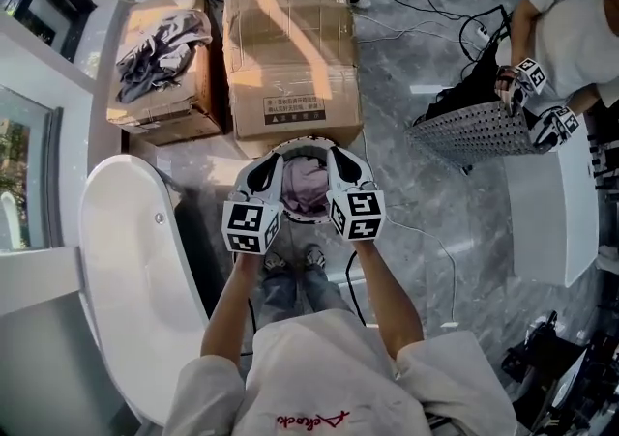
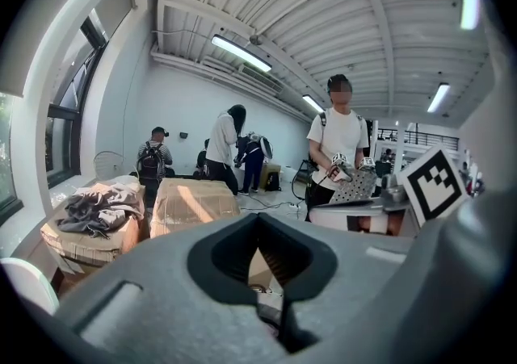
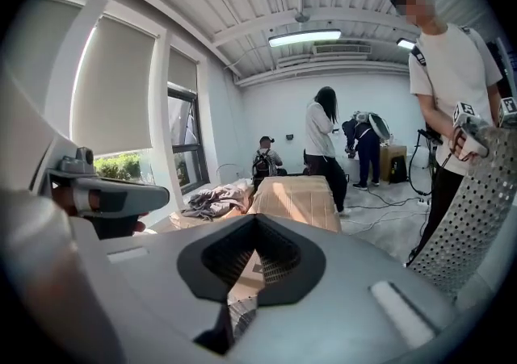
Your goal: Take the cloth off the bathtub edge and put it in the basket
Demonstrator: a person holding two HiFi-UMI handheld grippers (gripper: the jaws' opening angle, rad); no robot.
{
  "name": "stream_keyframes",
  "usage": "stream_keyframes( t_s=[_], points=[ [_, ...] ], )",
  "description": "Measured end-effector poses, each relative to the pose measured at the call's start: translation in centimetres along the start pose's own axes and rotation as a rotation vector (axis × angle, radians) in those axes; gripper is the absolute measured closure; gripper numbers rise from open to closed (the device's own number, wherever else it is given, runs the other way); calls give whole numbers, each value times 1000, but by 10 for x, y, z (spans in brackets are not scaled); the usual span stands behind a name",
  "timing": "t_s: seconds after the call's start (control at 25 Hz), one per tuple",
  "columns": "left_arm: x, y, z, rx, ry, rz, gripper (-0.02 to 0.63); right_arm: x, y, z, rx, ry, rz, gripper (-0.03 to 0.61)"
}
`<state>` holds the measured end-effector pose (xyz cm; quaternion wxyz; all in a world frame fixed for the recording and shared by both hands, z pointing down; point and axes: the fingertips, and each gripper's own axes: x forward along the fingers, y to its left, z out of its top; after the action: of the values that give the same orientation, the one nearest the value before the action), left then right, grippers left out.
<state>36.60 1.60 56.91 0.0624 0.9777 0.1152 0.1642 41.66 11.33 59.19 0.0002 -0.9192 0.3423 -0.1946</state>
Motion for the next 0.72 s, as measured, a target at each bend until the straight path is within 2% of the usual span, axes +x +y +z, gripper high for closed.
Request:
stream_keyframes(
  t_s=[0.48, 0.72],
  points=[
    [-32, 2, 65, 75, -106, 28, 611, -30, 30, 71, -68, -145, 46, 572],
    [-48, 6, 92, 102, -154, 38, 611, -42, 45, 94, -102, -192, 55, 572]
  ],
)
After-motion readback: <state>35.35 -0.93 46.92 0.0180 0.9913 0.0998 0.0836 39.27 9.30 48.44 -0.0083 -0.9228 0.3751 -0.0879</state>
